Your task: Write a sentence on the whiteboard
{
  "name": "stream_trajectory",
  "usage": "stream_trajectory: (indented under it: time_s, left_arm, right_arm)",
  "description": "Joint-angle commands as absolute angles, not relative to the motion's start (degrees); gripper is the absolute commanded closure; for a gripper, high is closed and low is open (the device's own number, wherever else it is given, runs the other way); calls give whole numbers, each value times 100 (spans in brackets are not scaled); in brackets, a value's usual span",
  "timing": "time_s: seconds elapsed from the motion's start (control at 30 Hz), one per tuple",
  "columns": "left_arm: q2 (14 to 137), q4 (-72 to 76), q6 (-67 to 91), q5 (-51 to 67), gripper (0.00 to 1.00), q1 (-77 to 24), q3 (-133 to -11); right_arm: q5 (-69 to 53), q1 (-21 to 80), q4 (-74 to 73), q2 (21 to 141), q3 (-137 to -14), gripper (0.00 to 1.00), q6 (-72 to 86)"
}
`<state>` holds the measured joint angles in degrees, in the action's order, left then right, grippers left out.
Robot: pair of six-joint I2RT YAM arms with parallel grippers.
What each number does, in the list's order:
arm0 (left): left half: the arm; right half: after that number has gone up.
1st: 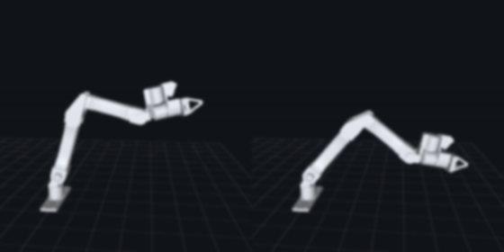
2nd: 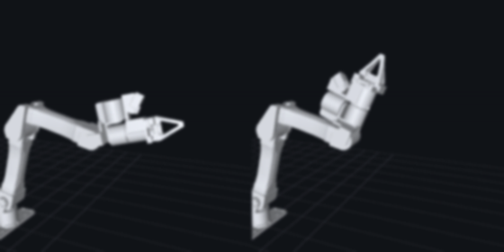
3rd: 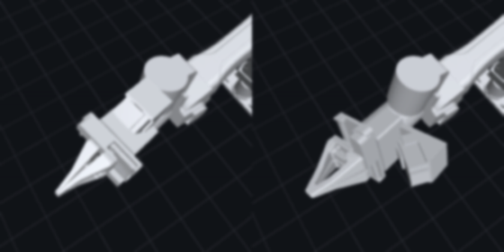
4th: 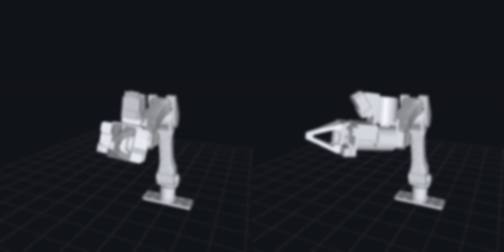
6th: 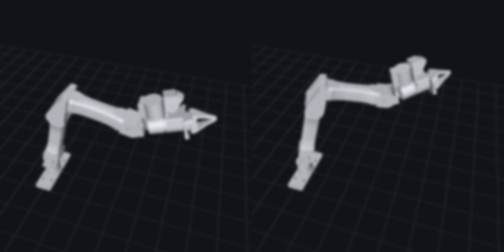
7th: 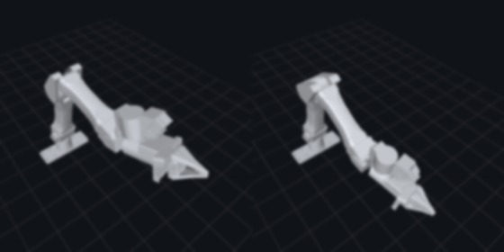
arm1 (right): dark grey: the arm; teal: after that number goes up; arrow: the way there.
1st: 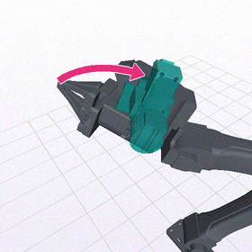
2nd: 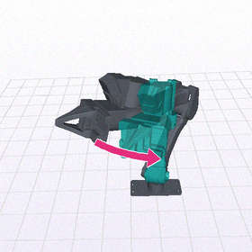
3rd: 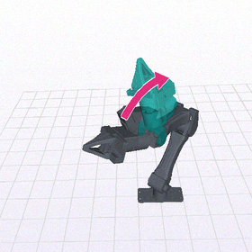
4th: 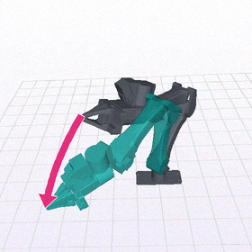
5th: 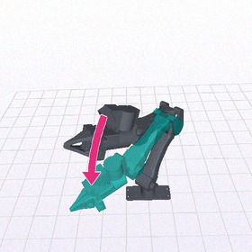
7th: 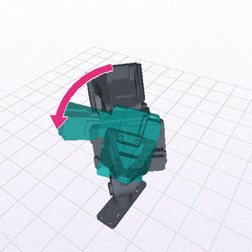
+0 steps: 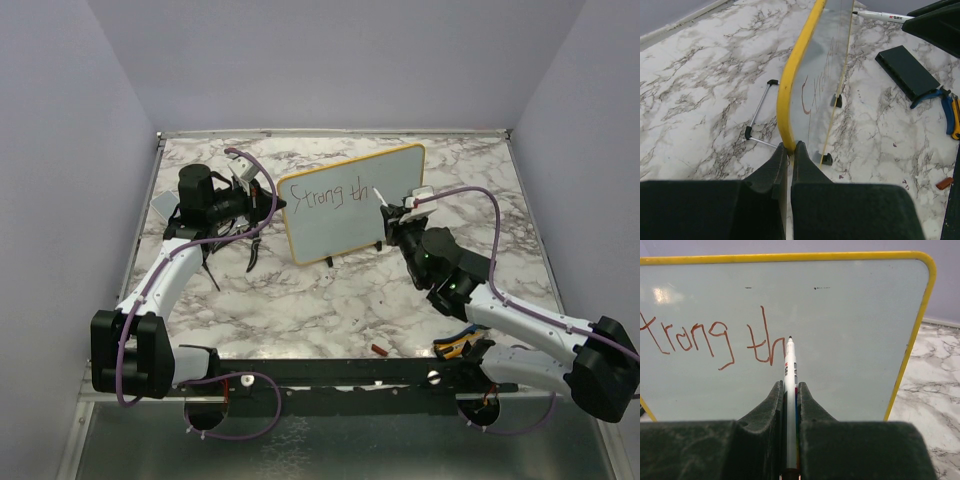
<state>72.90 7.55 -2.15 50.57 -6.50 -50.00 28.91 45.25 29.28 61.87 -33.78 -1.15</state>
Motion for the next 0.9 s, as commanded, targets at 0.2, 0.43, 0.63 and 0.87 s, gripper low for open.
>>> stream_trajectory:
  time_s: [0.2, 0.43, 0.63, 0.87]
  left_arm:
    - [7241, 631, -519, 4790, 100, -639, -4887]
    - [7251, 633, -519, 4790, 100, -641, -4896]
    - [7251, 633, -519, 4799, 100, -637, -4896]
    - [7247, 626, -519, 4799, 100, -640, -4903]
  right_arm:
    - [2838, 4500, 3346, 6679, -3758, 99, -452]
    - [3166, 4500, 3333, 6692, -3698, 99, -475]
    - [3314, 4497, 3233, 6602, -3580, 99, -448]
    - [3239, 4496, 2974, 6631, -3463, 99, -246]
